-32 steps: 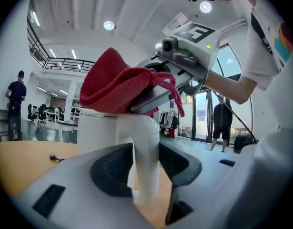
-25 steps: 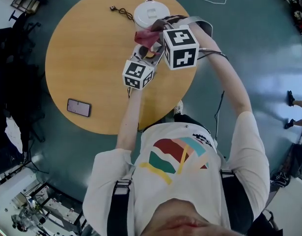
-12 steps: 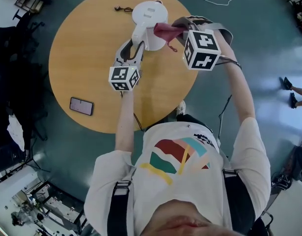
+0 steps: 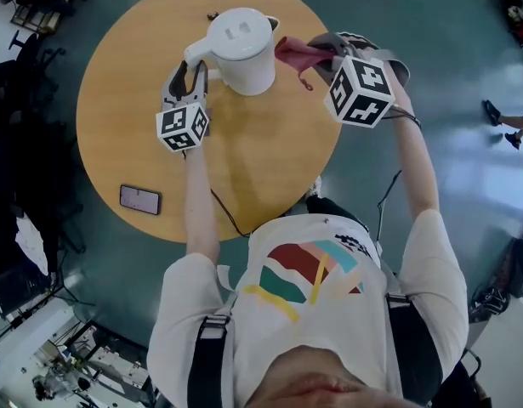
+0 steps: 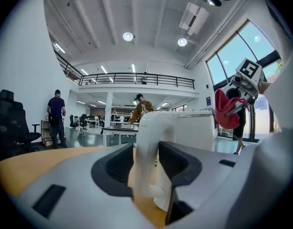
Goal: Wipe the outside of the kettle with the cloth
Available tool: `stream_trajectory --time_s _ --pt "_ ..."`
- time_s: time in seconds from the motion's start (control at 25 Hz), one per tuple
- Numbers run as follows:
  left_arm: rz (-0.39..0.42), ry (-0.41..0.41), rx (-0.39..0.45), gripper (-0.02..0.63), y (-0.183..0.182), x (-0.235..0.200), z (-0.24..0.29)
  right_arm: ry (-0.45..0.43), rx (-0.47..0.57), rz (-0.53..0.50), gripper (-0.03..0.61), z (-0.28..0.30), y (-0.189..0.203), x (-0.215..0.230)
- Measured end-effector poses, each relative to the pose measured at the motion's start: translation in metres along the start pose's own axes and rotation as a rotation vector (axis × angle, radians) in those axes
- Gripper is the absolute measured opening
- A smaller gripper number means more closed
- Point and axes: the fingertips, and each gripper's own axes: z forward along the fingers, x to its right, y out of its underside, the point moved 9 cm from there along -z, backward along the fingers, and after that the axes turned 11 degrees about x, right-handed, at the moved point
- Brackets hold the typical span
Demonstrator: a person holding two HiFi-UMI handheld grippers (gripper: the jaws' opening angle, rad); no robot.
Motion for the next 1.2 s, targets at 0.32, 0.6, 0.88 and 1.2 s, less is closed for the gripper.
stream_trajectory --time_s 0.32,0.6,0.88,1.2 --pt "0.075 0.013 -0.024 0.183 0.013 -0.031 0.070 -0.002 0.047 0.042 0.038 0.044 0.025 -0.002" --pt "0.092 0.040 -0.049 0.183 0.009 -0.026 0.114 -0.001 0.122 -0.024 0.038 0.041 0.029 -0.011" --pt "0.143 -0.044 0.030 0.183 0.015 -0.019 0.062 0.130 0.253 -0.112 0.039 0.046 0.031 -0.023" --pt "0.077 -0.169 0.082 0.183 0.019 0.023 -0.004 0.223 0.389 -0.216 0.038 0.042 0.024 -0.021"
